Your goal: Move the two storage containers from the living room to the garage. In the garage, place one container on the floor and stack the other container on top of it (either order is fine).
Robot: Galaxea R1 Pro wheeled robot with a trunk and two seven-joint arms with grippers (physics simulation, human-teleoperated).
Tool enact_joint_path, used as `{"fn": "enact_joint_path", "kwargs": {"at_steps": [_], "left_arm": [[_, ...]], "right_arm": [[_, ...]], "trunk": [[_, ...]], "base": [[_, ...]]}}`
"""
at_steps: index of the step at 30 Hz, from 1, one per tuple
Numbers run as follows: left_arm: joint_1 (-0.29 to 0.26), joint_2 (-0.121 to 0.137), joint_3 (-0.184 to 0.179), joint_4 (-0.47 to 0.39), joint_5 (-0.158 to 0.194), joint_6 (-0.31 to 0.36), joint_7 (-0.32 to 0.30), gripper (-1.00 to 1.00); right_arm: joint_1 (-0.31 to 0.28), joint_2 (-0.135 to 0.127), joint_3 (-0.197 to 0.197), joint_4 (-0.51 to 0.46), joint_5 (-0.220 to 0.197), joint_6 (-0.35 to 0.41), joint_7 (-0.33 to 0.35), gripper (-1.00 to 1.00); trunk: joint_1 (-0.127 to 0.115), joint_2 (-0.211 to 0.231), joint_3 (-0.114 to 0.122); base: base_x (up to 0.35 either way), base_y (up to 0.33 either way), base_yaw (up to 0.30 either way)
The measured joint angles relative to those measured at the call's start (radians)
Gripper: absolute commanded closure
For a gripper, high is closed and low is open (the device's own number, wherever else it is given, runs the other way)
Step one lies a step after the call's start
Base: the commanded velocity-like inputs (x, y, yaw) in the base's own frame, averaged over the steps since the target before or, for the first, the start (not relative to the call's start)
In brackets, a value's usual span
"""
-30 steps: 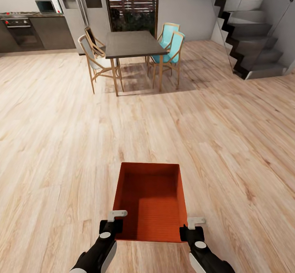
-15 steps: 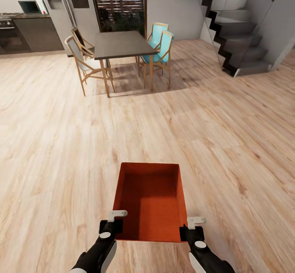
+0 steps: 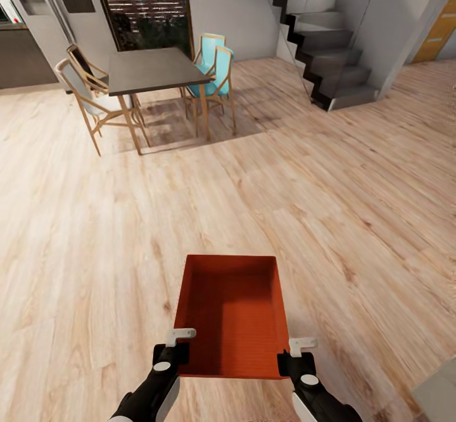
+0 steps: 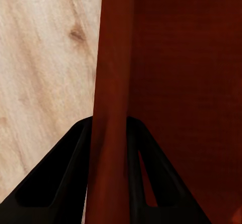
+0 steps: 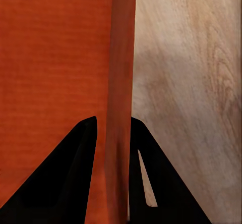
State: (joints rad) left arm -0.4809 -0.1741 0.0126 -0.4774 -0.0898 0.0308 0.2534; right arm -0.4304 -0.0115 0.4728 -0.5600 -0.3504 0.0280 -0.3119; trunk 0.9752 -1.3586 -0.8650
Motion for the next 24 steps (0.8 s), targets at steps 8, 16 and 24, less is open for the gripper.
{"fn": "enact_joint_path", "kwargs": {"at_steps": [8, 16, 24], "left_arm": [[0.000, 0.000, 0.000, 0.000, 0.000, 0.000, 0.001, 1.00], [0.000, 0.000, 0.000, -0.001, -0.001, -0.001, -0.001, 1.00], [0.000, 0.000, 0.000, -0.001, -0.001, -0.001, -0.001, 1.00]], "right_arm": [[0.000, 0.000, 0.000, 0.001, 0.000, 0.000, 0.000, 1.00], [0.000, 0.000, 0.000, 0.000, 0.000, -0.001, 0.000, 1.00], [0.000, 0.000, 0.001, 0.000, 0.000, -0.001, -0.001, 1.00]], "trunk": [[0.000, 0.000, -0.006], [0.000, 0.000, -0.005], [0.000, 0.000, 0.008]], "base": [[0.000, 0.000, -0.256], [0.000, 0.000, -0.025], [0.000, 0.000, 0.000]]}}
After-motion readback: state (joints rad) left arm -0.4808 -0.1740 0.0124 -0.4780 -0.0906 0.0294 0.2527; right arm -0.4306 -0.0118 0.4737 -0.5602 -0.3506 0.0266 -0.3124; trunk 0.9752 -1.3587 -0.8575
